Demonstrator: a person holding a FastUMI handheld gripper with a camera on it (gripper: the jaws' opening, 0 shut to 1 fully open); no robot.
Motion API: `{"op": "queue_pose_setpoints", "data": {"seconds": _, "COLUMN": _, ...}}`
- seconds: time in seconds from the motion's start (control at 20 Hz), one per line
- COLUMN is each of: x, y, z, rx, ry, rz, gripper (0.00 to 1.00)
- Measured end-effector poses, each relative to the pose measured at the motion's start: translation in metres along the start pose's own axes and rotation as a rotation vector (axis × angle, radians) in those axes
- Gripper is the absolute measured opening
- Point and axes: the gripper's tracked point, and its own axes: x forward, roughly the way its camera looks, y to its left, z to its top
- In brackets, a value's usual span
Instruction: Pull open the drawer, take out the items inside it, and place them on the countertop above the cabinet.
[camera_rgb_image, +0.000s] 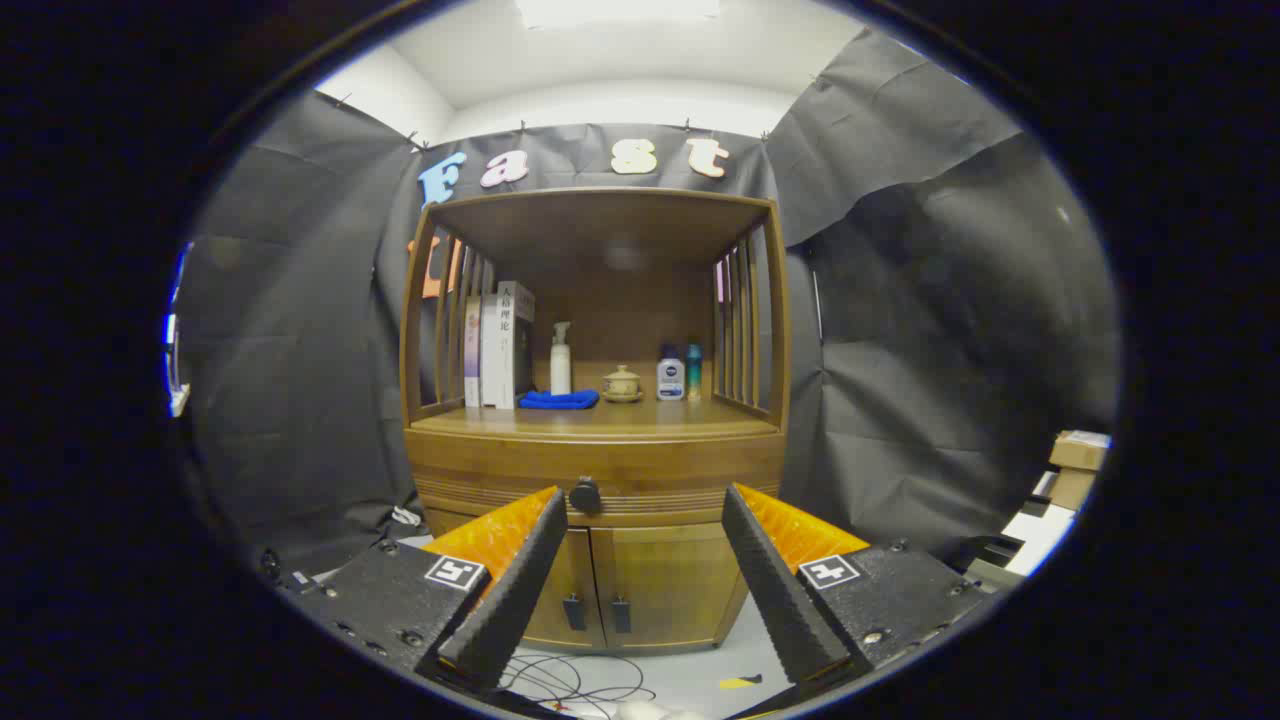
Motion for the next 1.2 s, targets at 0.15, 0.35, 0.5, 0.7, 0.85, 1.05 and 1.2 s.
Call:
{"op": "queue_pose_setpoints", "data": {"seconds": 0.15, "x": 0.0, "y": -0.003, "z": 0.001, "rx": -0.009, "ry": 0.001, "rz": -0.003, "gripper": 0.99}}
{"op": "queue_pose_setpoints", "data": {"seconds": 0.35, "x": 0.0, "y": -0.004, "z": 0.001, "rx": -0.012, "ry": 0.006, "rz": -0.002, "gripper": 0.99}}
{"op": "queue_pose_setpoints", "data": {"seconds": 0.5, "x": 0.002, "y": -0.005, "z": 0.001, "rx": -0.018, "ry": 0.012, "rz": -0.001, "gripper": 0.99}}
{"op": "queue_pose_setpoints", "data": {"seconds": 0.7, "x": 0.002, "y": -0.006, "z": 0.003, "rx": -0.017, "ry": 0.016, "rz": 0.001, "gripper": 0.99}}
{"op": "queue_pose_setpoints", "data": {"seconds": 0.85, "x": 0.009, "y": -0.006, "z": 0.008, "rx": -0.031, "ry": 0.007, "rz": -0.002, "gripper": 0.99}}
{"op": "queue_pose_setpoints", "data": {"seconds": 1.05, "x": 0.036, "y": 0.003, "z": 0.013, "rx": -0.026, "ry": 0.007, "rz": 0.013, "gripper": 0.99}}
{"op": "queue_pose_setpoints", "data": {"seconds": 1.2, "x": 0.069, "y": 0.016, "z": 0.011, "rx": -0.042, "ry": 0.017, "rz": 0.034, "gripper": 0.99}}
